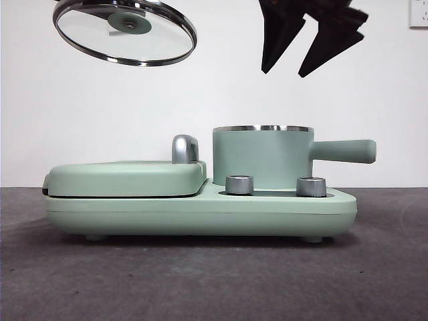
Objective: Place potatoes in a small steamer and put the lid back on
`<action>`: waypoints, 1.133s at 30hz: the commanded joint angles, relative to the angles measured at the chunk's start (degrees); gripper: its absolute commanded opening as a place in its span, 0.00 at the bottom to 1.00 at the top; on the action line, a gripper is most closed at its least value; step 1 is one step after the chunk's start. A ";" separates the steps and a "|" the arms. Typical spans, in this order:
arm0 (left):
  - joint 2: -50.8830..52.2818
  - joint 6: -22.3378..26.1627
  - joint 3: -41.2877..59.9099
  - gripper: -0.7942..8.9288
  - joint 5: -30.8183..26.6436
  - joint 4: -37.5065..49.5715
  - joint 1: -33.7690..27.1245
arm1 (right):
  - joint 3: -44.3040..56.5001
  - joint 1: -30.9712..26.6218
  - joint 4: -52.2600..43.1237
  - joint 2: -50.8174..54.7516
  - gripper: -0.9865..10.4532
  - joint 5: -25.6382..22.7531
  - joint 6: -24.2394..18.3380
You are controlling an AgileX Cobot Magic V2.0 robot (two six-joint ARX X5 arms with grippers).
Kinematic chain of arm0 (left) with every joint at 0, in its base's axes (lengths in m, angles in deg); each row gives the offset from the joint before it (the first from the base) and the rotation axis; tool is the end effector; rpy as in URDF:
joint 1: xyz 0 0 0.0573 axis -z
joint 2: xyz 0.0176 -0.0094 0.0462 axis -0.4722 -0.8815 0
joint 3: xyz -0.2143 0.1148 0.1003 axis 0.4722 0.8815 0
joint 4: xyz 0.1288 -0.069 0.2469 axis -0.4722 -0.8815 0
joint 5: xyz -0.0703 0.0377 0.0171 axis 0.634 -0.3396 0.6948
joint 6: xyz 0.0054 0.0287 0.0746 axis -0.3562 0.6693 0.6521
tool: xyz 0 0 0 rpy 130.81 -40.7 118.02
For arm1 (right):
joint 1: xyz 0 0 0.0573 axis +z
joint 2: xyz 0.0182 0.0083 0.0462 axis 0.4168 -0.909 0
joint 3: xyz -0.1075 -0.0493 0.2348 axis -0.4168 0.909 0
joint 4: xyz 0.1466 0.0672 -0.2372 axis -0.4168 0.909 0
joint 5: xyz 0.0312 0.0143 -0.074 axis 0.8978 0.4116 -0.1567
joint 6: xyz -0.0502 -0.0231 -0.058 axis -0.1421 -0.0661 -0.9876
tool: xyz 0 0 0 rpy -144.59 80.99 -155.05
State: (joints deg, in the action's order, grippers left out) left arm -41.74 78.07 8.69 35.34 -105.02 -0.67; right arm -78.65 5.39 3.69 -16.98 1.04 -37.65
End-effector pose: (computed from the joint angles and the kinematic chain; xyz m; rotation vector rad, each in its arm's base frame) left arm 0.2714 -0.1546 0.3364 0.1447 0.3464 -0.6708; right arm 0.3126 0.1818 0.3043 -0.2233 0.6903 0.5337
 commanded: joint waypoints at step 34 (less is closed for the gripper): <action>-35.12 0.22 -17.38 0.10 0.11 24.26 8.94 | 29.99 3.98 10.19 48.59 0.40 -10.12 4.37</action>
State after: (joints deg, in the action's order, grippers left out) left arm -75.64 77.90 -6.13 35.34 -82.66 7.63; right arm -48.44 9.06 14.07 31.76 -8.97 -33.17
